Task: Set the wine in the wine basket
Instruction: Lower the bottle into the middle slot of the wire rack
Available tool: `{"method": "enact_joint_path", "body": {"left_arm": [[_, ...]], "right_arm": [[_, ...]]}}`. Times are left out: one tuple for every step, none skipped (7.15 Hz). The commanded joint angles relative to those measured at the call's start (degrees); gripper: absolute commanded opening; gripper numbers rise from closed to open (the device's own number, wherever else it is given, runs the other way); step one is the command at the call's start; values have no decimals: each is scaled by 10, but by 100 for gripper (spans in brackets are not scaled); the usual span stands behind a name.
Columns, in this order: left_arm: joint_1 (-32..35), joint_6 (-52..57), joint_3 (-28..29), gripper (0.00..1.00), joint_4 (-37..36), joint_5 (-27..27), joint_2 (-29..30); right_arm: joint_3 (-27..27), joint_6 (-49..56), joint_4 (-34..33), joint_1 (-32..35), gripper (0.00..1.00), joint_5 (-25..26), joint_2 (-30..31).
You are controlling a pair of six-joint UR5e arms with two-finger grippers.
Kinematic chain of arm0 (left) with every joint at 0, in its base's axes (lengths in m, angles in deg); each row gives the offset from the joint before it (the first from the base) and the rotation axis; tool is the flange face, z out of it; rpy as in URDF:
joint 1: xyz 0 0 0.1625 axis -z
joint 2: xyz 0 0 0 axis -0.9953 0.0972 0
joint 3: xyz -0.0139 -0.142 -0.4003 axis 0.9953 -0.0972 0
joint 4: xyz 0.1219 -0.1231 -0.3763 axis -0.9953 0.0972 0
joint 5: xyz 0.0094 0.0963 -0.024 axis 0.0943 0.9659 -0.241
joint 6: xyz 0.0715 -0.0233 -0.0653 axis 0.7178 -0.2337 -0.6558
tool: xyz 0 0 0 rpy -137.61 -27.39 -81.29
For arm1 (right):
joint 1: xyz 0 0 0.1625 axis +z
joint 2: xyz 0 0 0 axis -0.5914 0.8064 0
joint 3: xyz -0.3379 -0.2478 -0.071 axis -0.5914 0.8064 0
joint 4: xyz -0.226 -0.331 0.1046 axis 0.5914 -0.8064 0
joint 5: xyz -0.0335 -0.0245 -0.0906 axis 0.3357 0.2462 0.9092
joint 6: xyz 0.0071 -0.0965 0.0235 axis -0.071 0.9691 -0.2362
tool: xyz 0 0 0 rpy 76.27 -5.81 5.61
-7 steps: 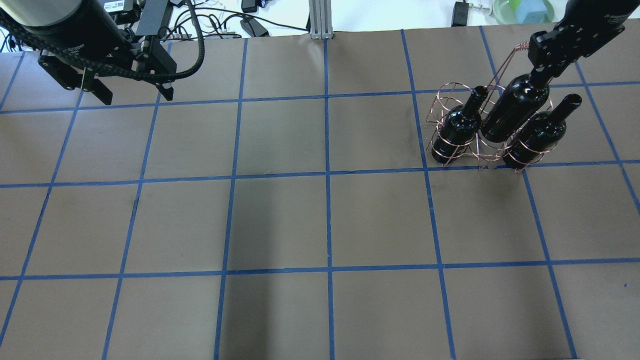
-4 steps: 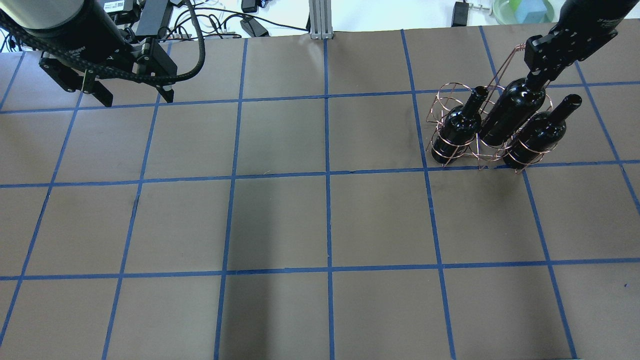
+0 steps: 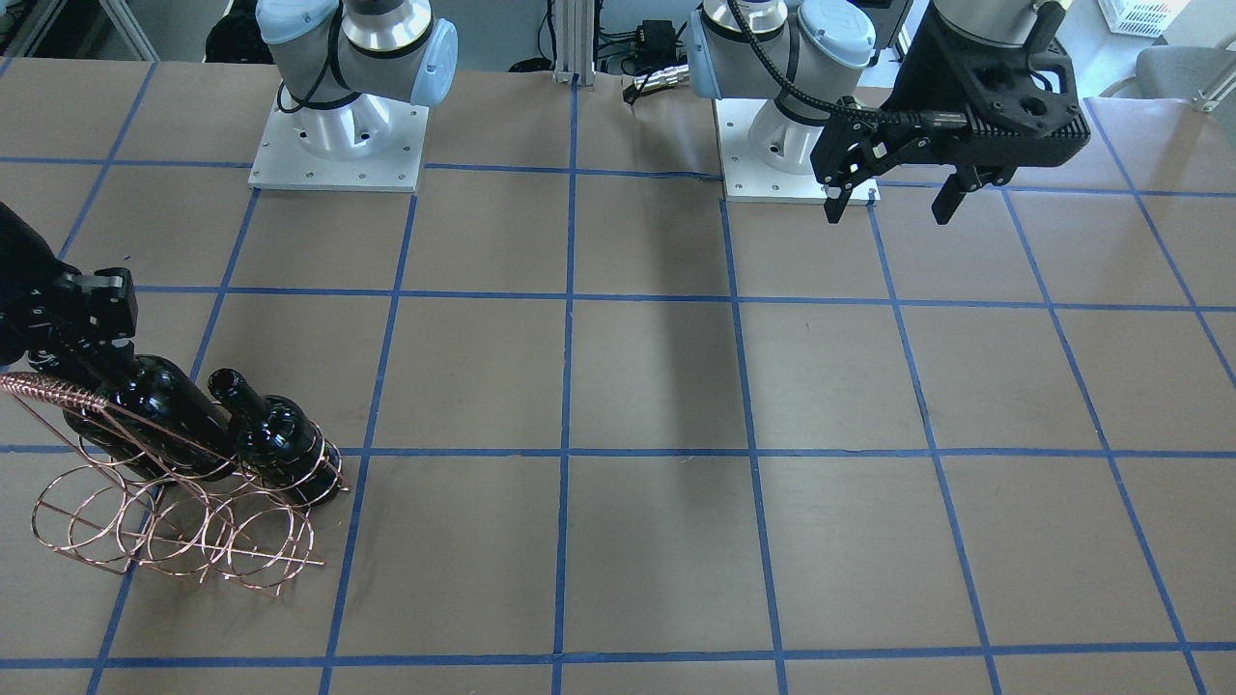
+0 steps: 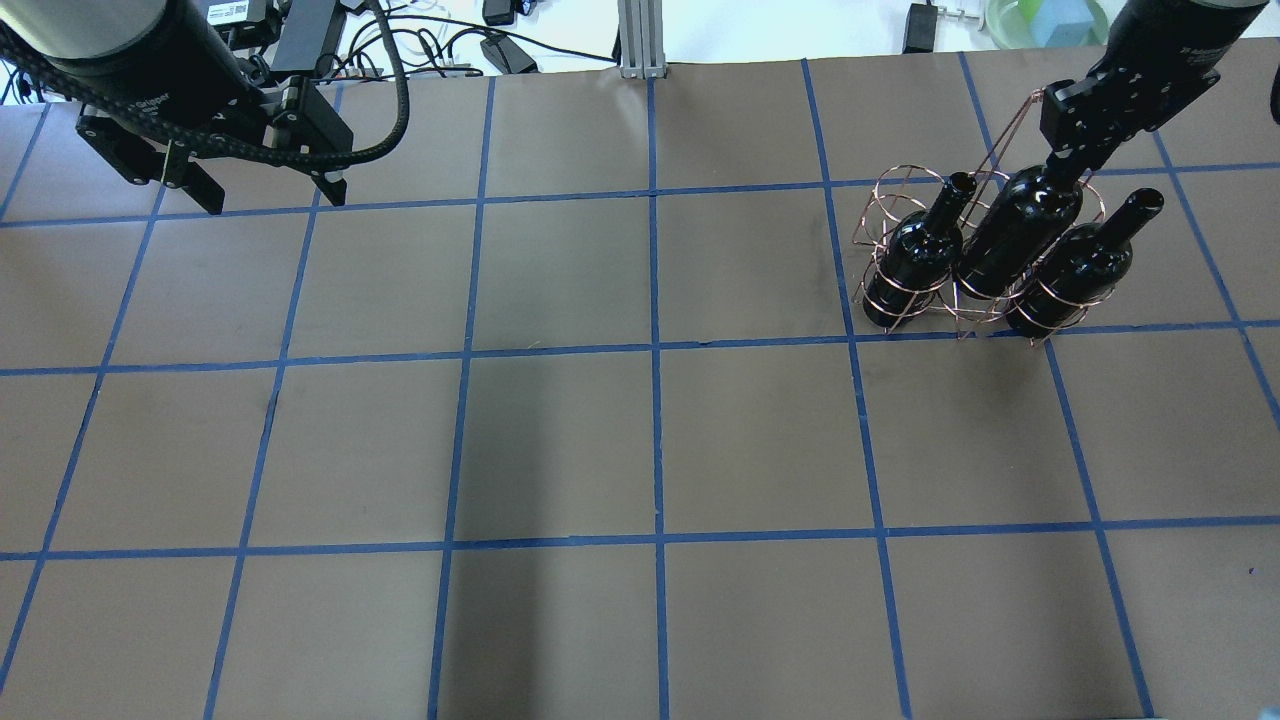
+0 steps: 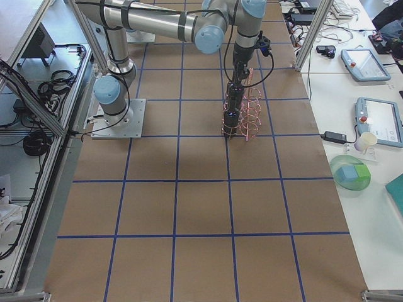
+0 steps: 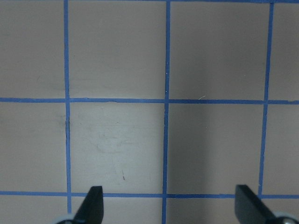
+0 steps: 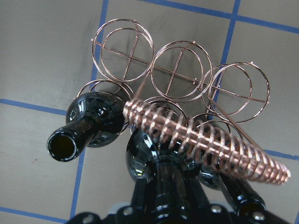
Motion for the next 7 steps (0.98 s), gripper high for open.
{"method": "enact_joint_path", "body": {"left_arm": [[0,0,-1,100,0,0,0],[0,0,0,100,0,0,0],[0,0,0,100,0,0,0],[0,0,0,100,0,1,0],[0,0,0,100,0,0,0],[0,1,-1,100,0,1,-1],[0,0,-1,100,0,1,-1]], "right_arm": [[-2,1,0,1,0,0,-11],[-4,0,0,1,0,0,-14],[-4,1,0,1,0,1,-20],[-4,1,0,1,0,1,-24],[-4,0,-1,1,0,1,-27],[-5,0,-2,1,0,2,-28],[-5,0,-3,1,0,3,-35]]}}
